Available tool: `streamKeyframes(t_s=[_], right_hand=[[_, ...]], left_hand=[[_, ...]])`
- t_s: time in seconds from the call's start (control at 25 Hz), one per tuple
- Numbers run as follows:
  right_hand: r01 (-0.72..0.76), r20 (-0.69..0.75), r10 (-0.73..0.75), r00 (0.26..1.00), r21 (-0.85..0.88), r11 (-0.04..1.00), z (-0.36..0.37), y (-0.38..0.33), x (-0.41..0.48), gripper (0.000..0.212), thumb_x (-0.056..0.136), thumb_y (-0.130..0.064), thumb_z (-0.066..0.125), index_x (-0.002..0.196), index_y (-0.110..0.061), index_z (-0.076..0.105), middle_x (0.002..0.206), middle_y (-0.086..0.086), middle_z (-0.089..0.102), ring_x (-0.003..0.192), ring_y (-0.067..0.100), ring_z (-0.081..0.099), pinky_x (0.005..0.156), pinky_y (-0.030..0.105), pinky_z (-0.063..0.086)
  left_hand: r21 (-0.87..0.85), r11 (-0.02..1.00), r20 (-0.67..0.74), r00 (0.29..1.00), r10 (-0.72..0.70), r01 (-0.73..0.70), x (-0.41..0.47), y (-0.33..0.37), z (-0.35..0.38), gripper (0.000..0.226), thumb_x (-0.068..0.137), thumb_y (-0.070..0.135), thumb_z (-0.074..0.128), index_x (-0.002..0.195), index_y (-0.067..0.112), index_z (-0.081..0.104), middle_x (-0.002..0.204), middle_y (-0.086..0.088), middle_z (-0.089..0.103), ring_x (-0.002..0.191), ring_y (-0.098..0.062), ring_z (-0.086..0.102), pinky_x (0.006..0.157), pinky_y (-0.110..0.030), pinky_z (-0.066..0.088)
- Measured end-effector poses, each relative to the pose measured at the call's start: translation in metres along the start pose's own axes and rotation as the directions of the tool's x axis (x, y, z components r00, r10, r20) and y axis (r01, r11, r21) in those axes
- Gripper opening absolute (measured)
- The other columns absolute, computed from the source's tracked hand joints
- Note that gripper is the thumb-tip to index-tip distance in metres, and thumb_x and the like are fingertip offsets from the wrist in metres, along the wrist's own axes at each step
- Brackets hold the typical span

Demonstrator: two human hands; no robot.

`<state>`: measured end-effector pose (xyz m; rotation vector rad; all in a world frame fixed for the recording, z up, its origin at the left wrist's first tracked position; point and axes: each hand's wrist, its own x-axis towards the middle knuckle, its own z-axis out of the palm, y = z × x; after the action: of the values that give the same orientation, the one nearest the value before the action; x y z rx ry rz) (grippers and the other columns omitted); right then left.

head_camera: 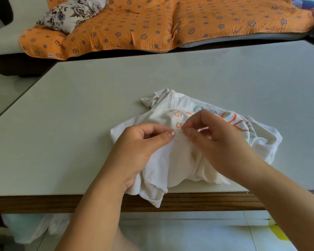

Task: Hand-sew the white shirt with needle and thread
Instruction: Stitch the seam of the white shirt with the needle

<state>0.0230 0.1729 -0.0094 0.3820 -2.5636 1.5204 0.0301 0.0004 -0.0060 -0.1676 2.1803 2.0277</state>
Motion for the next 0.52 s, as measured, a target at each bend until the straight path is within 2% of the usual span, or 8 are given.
streamKeyframes(t_s=[0.08, 0.12, 0.2, 0.24, 0.28, 0.36, 0.52], right_hand=[[-0.058, -0.12, 0.087, 0.989, 0.23, 0.971, -0.011, -0.002, 0.009, 0.018, 0.092, -0.014, 0.062, 0.079, -0.026, 0.064, 0.079, -0.006, 0.068, 0.065, 0.003, 0.056, 0.06, 0.015, 0.043], [-0.099, -0.151, 0.18, 0.972, 0.431, 0.897, -0.02, -0.003, 0.015, 0.017, 0.092, -0.011, 0.061, 0.08, -0.023, 0.064, 0.073, -0.002, 0.068, 0.057, 0.007, 0.053, 0.053, 0.017, 0.041], [-0.182, -0.048, 0.353, 0.934, 0.789, 0.587, -0.036, -0.003, 0.024, 0.014, 0.094, -0.011, 0.056, 0.083, -0.019, 0.061, 0.066, 0.002, 0.065, 0.047, 0.008, 0.05, 0.044, 0.015, 0.039], [-0.207, 0.014, 0.402, 0.916, 0.874, 0.441, -0.042, -0.002, 0.027, 0.014, 0.095, -0.012, 0.053, 0.084, -0.017, 0.059, 0.064, 0.002, 0.064, 0.047, 0.007, 0.053, 0.042, 0.014, 0.042], [-0.216, 0.052, 0.436, 0.898, 0.917, 0.335, -0.045, 0.001, 0.028, 0.014, 0.096, -0.011, 0.051, 0.084, -0.016, 0.057, 0.064, 0.003, 0.065, 0.05, 0.007, 0.06, 0.045, 0.013, 0.047], [-0.177, 0.058, 0.474, 0.879, 0.961, 0.212, -0.048, 0.007, 0.032, 0.017, 0.098, -0.008, 0.047, 0.083, -0.012, 0.055, 0.064, 0.005, 0.066, 0.063, 0.014, 0.071, 0.057, 0.017, 0.056], [0.041, -0.121, 0.462, 0.879, 0.983, 0.18, -0.061, 0.018, 0.037, 0.017, 0.099, -0.004, 0.043, 0.085, -0.008, 0.051, 0.063, 0.009, 0.066, 0.081, 0.026, 0.074, 0.073, 0.03, 0.059]], left_hand=[[0.006, 1.0, 0.032, 0.999, -0.021, 0.021, 0.0, 0.0, 0.0, 0.019, 0.065, 0.035, 0.076, 0.08, 0.025, 0.08, 0.087, 0.002, 0.077, 0.09, -0.012, 0.072, 0.085, -0.029, 0.054], [0.011, 1.0, 0.048, 0.998, -0.028, 0.028, 0.0, -0.001, 0.001, 0.022, 0.062, 0.036, 0.077, 0.081, 0.024, 0.08, 0.088, 0.002, 0.077, 0.09, -0.011, 0.073, 0.086, -0.029, 0.054], [0.007, 0.999, 0.075, 0.996, -0.042, 0.042, -0.001, -0.002, 0.003, 0.025, 0.06, 0.036, 0.077, 0.081, 0.023, 0.08, 0.089, 0.002, 0.078, 0.09, -0.009, 0.073, 0.085, -0.026, 0.053], [0.003, 0.999, 0.086, 0.995, -0.051, 0.051, -0.002, -0.002, 0.003, 0.025, 0.06, 0.036, 0.077, 0.081, 0.022, 0.08, 0.089, 0.001, 0.078, 0.09, -0.009, 0.073, 0.083, -0.025, 0.052], [0.0, 0.998, 0.094, 0.994, -0.058, 0.058, -0.002, -0.002, 0.004, 0.024, 0.061, 0.035, 0.076, 0.081, 0.022, 0.08, 0.089, 0.002, 0.078, 0.09, -0.008, 0.072, 0.082, -0.024, 0.051], [-0.003, 0.998, 0.104, 0.993, -0.065, 0.065, -0.002, -0.002, 0.003, 0.023, 0.061, 0.034, 0.076, 0.08, 0.022, 0.08, 0.089, 0.002, 0.078, 0.091, -0.008, 0.072, 0.084, -0.024, 0.051], [-0.004, 0.996, 0.114, 0.99, -0.083, 0.084, -0.002, -0.001, 0.001, 0.026, 0.063, 0.031, 0.077, 0.085, 0.017, 0.079, 0.09, -0.001, 0.078, 0.089, -0.009, 0.072, 0.085, -0.026, 0.051]])
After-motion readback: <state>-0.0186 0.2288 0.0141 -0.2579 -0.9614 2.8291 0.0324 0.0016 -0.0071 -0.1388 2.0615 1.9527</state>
